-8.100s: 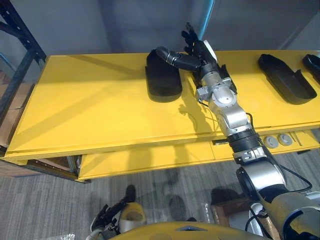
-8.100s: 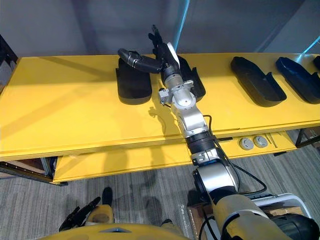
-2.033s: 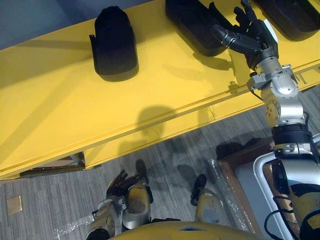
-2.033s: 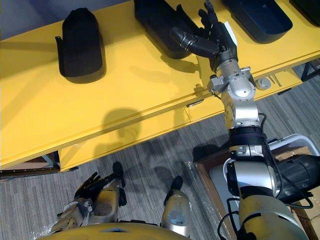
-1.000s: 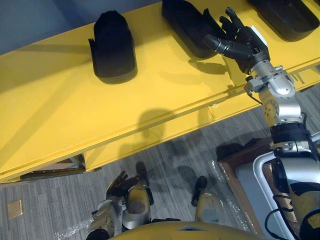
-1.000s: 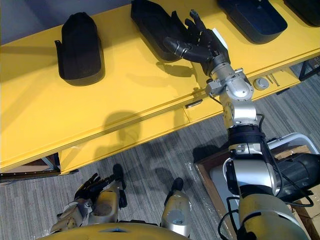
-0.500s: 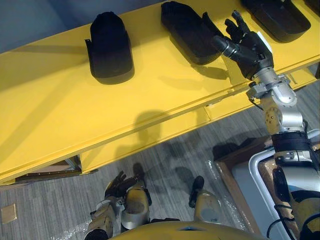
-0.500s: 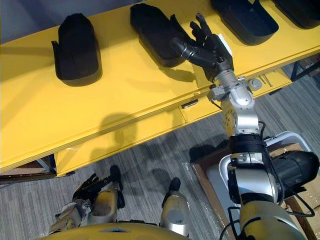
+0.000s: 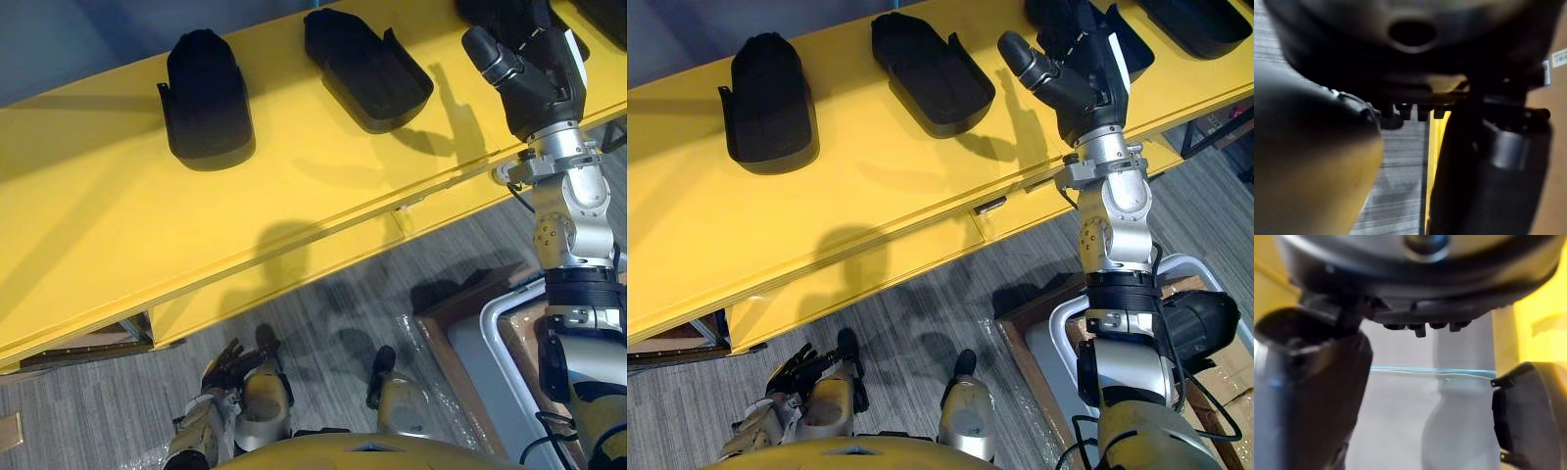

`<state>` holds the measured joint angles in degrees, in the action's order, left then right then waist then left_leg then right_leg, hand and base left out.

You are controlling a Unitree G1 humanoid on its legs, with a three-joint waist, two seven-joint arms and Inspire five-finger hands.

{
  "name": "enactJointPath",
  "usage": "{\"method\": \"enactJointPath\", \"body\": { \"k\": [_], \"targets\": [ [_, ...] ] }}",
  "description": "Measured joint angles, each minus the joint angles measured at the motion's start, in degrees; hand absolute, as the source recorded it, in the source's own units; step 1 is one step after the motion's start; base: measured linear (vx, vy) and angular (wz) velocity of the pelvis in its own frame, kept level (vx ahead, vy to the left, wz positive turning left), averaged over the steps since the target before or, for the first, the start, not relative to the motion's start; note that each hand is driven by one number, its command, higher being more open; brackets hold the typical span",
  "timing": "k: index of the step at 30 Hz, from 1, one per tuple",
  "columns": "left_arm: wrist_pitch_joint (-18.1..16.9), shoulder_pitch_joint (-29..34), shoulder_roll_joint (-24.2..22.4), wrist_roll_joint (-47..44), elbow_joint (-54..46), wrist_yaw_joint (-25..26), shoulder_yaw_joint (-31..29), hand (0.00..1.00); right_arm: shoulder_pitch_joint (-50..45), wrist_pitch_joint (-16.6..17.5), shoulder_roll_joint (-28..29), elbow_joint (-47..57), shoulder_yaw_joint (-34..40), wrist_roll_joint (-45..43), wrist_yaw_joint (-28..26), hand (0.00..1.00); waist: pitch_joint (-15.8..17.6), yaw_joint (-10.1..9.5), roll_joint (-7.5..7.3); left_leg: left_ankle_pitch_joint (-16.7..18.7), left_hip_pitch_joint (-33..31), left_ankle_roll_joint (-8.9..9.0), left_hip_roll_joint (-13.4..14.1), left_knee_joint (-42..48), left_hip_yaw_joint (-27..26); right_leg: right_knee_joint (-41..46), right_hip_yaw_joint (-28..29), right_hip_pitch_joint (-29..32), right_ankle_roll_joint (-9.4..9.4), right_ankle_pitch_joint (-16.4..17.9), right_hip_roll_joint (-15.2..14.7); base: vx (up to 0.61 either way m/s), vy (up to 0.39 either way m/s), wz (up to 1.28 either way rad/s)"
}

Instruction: Walk over and take three plastic housings, then place them on the shelf

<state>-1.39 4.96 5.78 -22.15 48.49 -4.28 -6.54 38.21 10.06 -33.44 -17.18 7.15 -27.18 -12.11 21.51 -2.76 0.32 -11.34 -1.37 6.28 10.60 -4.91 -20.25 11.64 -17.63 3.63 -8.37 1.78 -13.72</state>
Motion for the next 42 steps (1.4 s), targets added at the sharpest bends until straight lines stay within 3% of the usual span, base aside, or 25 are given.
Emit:
{"method": "enactJointPath", "body": {
  "k": [4, 13, 42],
  "targets": [
    [0.0, 0.0, 0.1, -0.1, 0.0, 0.0, 0.0, 1.0, -0.8, -1.5, 0.3, 0.0, 0.0, 2.1, 3.6, 1.0, 0.0, -0.07, -0.06, 0.0, -0.1, -0.04, -0.1, -0.1, -0.1, -0.9, 0.0, -0.1, -0.22, -0.3, 0.0, -0.03, 0.001, -0.01],
    [-0.2, 0.0, 0.1, -0.2, 0.5, 0.0, 0.2, 1.0, -1.3, -7.0, 0.8, -5.4, -2.5, 2.3, 3.7, 1.0, -0.3, -0.22, -0.17, 0.0, -0.9, -0.07, -0.1, 0.0, 0.3, -0.8, -0.6, 0.2, -0.26, -0.5, 0.0, 0.01, -0.002, 0.02],
    [-0.6, -0.4, 0.1, -0.1, -0.5, 0.1, 1.4, 1.0, 5.6, -7.3, 0.4, -12.4, -9.0, 2.4, -4.8, 1.0, 0.0, -0.54, 0.4, -0.5, -3.7, -0.43, -0.4, 0.1, 1.5, 1.8, -1.1, 3.4, 0.38, 0.3, -0.6, 0.0, -0.002, 0.01]
  ]
}}
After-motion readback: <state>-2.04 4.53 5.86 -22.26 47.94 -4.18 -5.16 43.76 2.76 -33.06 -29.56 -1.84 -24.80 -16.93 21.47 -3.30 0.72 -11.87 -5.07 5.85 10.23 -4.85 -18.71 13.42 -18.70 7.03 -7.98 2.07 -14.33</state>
